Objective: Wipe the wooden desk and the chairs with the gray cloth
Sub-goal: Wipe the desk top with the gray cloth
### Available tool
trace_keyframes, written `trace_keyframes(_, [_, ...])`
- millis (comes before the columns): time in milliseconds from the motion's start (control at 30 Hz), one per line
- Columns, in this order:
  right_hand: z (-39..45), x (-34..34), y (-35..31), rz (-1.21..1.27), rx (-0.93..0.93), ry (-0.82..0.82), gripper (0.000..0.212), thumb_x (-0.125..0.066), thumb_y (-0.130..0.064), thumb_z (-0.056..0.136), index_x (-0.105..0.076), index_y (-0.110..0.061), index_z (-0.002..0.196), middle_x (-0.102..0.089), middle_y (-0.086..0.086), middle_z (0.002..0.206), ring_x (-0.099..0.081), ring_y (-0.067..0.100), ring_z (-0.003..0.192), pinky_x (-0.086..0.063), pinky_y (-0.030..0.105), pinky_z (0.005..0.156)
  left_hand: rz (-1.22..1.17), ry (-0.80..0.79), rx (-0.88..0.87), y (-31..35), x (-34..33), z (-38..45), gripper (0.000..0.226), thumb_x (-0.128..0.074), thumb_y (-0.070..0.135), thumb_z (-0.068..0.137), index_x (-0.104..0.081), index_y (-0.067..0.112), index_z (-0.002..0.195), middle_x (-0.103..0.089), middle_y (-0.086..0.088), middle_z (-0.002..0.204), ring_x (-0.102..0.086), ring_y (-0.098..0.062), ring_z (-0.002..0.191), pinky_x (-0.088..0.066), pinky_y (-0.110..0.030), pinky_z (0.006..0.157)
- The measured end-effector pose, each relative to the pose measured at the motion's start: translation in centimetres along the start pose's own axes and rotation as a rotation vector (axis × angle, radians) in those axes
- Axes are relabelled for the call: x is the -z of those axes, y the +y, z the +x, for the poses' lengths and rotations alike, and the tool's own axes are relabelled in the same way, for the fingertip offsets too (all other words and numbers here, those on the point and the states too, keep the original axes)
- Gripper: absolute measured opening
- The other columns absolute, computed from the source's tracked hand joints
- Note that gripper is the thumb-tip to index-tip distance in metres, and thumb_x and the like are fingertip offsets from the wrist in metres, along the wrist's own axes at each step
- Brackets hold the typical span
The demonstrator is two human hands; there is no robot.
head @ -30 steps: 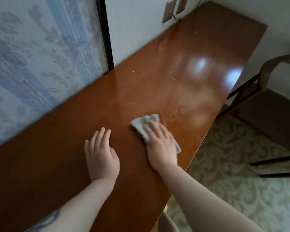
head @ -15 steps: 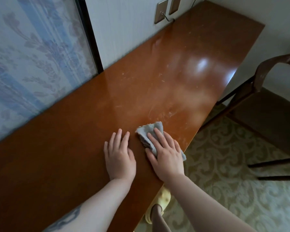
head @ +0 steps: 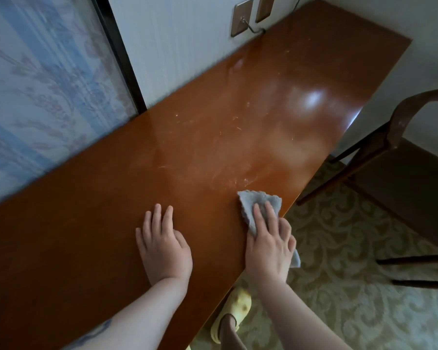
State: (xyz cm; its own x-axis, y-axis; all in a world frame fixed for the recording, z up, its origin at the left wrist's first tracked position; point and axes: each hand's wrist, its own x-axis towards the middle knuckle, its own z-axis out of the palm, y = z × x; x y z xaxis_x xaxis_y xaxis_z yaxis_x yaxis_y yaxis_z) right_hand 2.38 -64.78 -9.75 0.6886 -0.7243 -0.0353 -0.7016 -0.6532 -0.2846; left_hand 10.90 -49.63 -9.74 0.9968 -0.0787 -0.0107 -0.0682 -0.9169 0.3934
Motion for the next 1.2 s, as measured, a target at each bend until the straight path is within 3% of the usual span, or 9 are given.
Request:
trace_keyframes(67, [-1.1,-0.1,-2.1,0.002,0.026,0.024,0.06,-0.06,-0.028,0.088,-0.042,-0.028,0.145,-0.034,-0.011,0.152,-0.029,0.02,0.125,-0.038,0.042,0.097,-0.02,0.023,0.02,0.2,-0.1,0.1,0.045,-0.047,0.01,0.095,-0.049,0.022,0.138,-0.039,-0.002,0.151,-0.026,-0.022,0.143,-0.016,-0.044,0.117])
trace_keyframes(133, [-2.4,-1.0,-5.0,0.051,0.309,0.01,0.061,-0.066,-0.027,0.08,-0.049,-0.028,0.139,-0.04,-0.012,0.146,-0.035,0.02,0.119,-0.046,0.041,0.091,-0.107,0.092,0.04,0.8,-0.3,0.6,0.042,-0.052,0.0,0.089,-0.06,0.016,0.127,-0.051,-0.007,0.141,-0.038,-0.028,0.135,-0.023,-0.05,0.116])
trace_keyframes(267, [-1.3,-1.9,-4.6,-0.012,0.626,-0.067,0.059,-0.054,-0.033,0.083,-0.046,-0.03,0.141,-0.039,-0.013,0.148,-0.039,0.021,0.126,-0.043,0.041,0.1,-0.168,0.164,-0.014,1.9,-0.6,2.5,0.037,-0.058,-0.006,0.082,-0.07,0.013,0.112,-0.061,-0.008,0.129,-0.052,-0.029,0.121,-0.026,-0.05,0.114])
trace_keyframes(433, [1.9,0.4,1.6,0.022,-0.012,0.031,0.054,-0.062,-0.026,0.089,-0.048,-0.024,0.141,-0.037,-0.011,0.15,-0.028,0.02,0.127,-0.037,0.046,0.097,-0.124,0.132,0.086,2.4,-1.1,3.1,0.037,-0.054,0.008,0.091,-0.062,0.017,0.126,-0.048,-0.007,0.144,-0.037,-0.025,0.137,-0.019,-0.045,0.118])
trace_keyframes(500, [1.8,0.6,1.1,0.051,-0.064,0.065,0.053,-0.061,-0.025,0.09,-0.048,-0.021,0.141,-0.038,-0.01,0.149,-0.028,0.02,0.126,-0.038,0.047,0.096,-0.106,0.133,0.125,2.5,-1.2,3.3,0.039,-0.051,0.011,0.093,-0.057,0.017,0.131,-0.044,-0.007,0.147,-0.033,-0.026,0.139,-0.017,-0.046,0.118])
trace_keyframes(700, [0.9,-1.2,-4.9,-0.037,0.817,-0.067,0.055,-0.041,-0.035,0.08,-0.053,-0.033,0.133,-0.045,-0.015,0.141,-0.043,0.017,0.116,-0.05,0.035,0.091,-0.068,0.158,0.148,2.0,-1.6,4.0,0.044,-0.057,-0.002,0.085,-0.06,0.009,0.127,-0.05,-0.013,0.141,-0.039,-0.034,0.133,-0.024,-0.055,0.113])
trace_keyframes(933, [5.1,0.1,1.2,-0.084,0.459,-0.055,0.055,-0.043,-0.037,0.085,-0.05,-0.027,0.139,-0.041,-0.011,0.146,-0.038,0.023,0.128,-0.044,0.045,0.097,-0.011,0.096,0.214,2.7,-1.4,3.9,0.044,-0.042,0.018,0.098,-0.045,0.025,0.141,-0.033,0.0,0.154,-0.018,-0.019,0.146,-0.005,-0.04,0.12])
trace_keyframes(1033, [2.1,0.1,-0.7,-0.114,0.739,-0.112,0.058,-0.042,-0.048,0.084,-0.051,-0.03,0.139,-0.04,-0.013,0.148,-0.039,0.022,0.128,-0.044,0.041,0.099,-0.049,0.108,0.205,2.5,-1.6,4.0,0.043,-0.044,0.012,0.096,-0.05,0.02,0.138,-0.038,-0.003,0.151,-0.023,-0.021,0.144,-0.007,-0.043,0.119])
trace_keyframes(1200, [4.9,-1.4,-4.9,-0.182,1.077,-0.215,0.057,-0.035,-0.047,0.094,-0.037,-0.029,0.147,-0.029,-0.006,0.156,-0.013,0.022,0.147,-0.005,0.043,0.12,-0.195,0.2,0.252,2.1,-1.8,4.2,0.041,-0.044,0.0,0.094,-0.056,0.01,0.132,-0.046,-0.009,0.145,-0.032,-0.025,0.14,-0.018,-0.047,0.118])
